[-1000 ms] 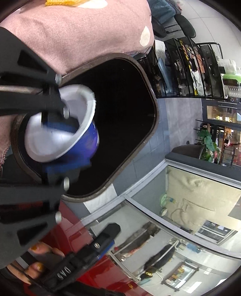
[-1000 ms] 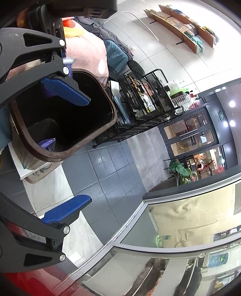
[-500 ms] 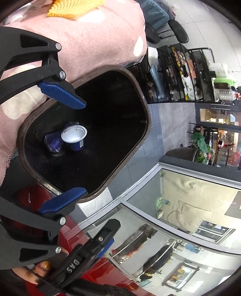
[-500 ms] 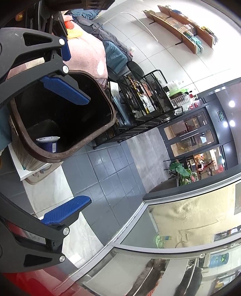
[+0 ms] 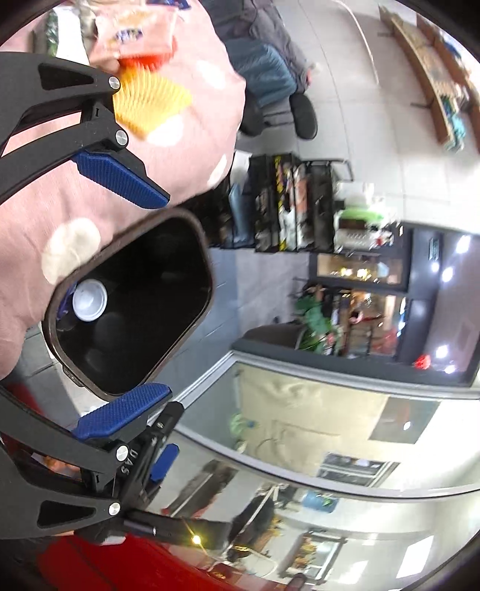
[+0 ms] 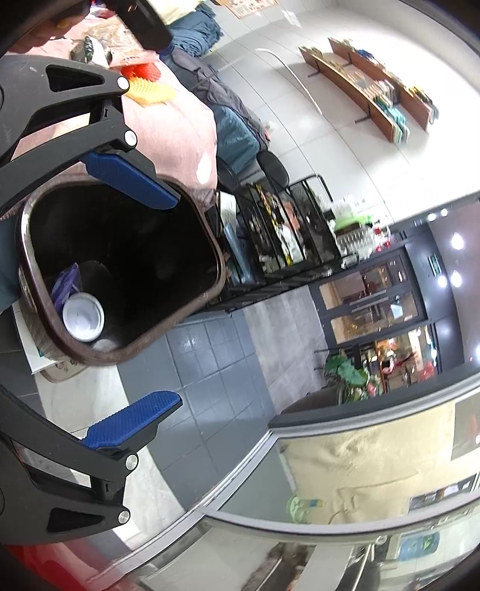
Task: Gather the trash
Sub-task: 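Move both grippers back from the bin to the table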
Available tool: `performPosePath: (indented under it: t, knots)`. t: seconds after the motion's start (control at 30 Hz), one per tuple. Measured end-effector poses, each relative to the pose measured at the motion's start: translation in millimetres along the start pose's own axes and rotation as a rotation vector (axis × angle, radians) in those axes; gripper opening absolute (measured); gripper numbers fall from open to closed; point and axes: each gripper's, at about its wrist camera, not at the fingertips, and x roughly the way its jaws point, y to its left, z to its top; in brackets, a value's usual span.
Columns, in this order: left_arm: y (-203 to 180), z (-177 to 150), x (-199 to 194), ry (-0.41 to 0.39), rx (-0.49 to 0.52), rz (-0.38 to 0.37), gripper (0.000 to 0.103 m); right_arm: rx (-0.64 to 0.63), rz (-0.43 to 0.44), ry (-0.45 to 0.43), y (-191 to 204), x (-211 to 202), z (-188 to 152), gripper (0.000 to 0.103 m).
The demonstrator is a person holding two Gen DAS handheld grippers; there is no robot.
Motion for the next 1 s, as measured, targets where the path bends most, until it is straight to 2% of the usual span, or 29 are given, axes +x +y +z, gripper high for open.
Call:
performPosePath:
  t: [0.3, 0.5, 0.67, 1.0]
  knots:
    - [27, -9, -43, -0.077, -0.055, 0.083, 0.098, -0.12, 0.112, -0.006, 52, -6, -2, 0.097]
    - [47, -22, -69, -0.127, -0.068, 0.172, 0.098, -0.179, 0.193, 0.009, 89, -9, -9, 0.097]
    - [63, -37, -89, -0.148, -0.074, 0.273, 0.098, -0.224, 0.265, 0.028, 121, -13, -16, 0.097]
    - [105, -71, -123, -0.143, -0.155, 0.409, 0.098, -0.312, 0.412, 0.109, 179, -15, -37, 0.097]
